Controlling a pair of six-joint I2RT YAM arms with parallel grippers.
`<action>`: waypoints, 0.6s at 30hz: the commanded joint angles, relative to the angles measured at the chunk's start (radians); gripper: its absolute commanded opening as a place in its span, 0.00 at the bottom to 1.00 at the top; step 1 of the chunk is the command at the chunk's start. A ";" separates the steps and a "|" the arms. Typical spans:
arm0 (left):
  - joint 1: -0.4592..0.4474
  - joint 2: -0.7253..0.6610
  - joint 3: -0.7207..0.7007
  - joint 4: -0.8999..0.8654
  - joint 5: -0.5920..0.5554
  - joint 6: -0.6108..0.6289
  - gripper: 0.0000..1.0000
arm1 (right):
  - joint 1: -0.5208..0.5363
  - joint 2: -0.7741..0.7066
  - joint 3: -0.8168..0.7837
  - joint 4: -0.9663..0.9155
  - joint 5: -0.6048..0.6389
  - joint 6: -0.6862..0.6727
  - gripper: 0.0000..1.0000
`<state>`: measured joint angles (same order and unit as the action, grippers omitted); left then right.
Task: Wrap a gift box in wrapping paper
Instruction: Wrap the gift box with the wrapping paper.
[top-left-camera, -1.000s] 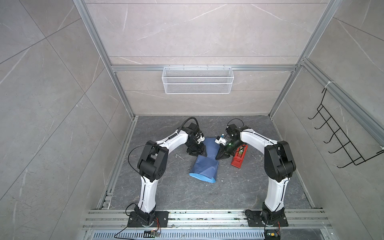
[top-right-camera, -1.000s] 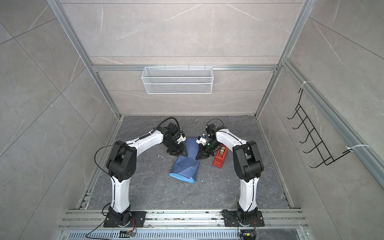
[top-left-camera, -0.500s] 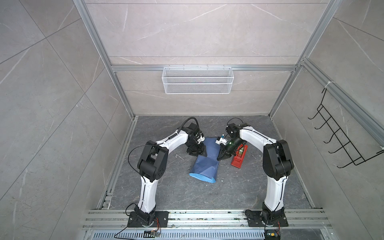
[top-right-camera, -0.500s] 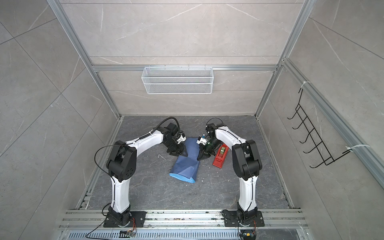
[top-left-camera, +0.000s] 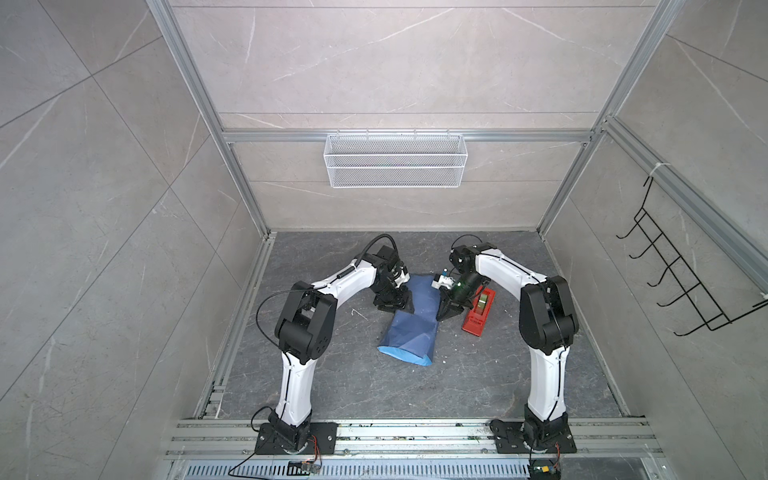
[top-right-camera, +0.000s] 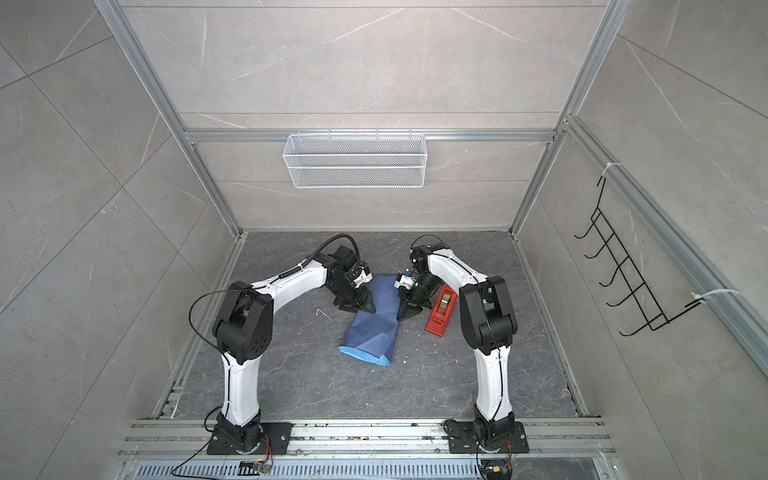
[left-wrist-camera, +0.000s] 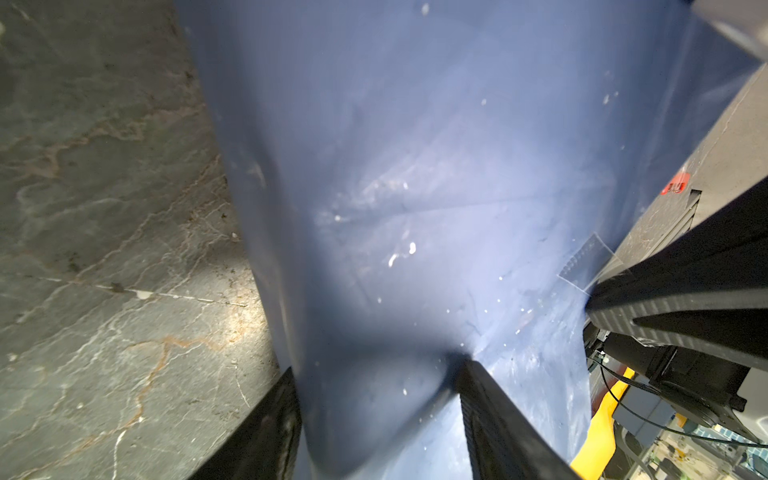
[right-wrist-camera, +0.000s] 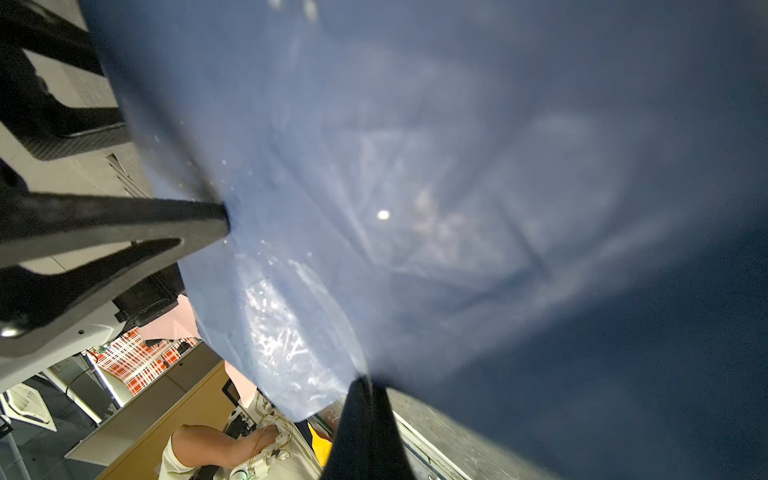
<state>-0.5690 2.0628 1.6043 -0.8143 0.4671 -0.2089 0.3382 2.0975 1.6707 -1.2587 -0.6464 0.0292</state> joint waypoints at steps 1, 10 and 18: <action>-0.041 0.062 -0.032 -0.022 -0.096 0.006 0.61 | -0.003 0.037 0.044 -0.018 0.040 -0.012 0.00; -0.042 0.059 -0.029 -0.023 -0.099 0.007 0.61 | -0.005 0.061 0.068 -0.039 0.057 -0.015 0.09; -0.042 0.048 -0.032 -0.023 -0.103 0.011 0.62 | -0.005 0.053 0.094 -0.037 0.070 0.001 0.18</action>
<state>-0.5701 2.0621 1.6047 -0.8143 0.4641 -0.2089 0.3382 2.1376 1.7420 -1.3041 -0.5999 0.0292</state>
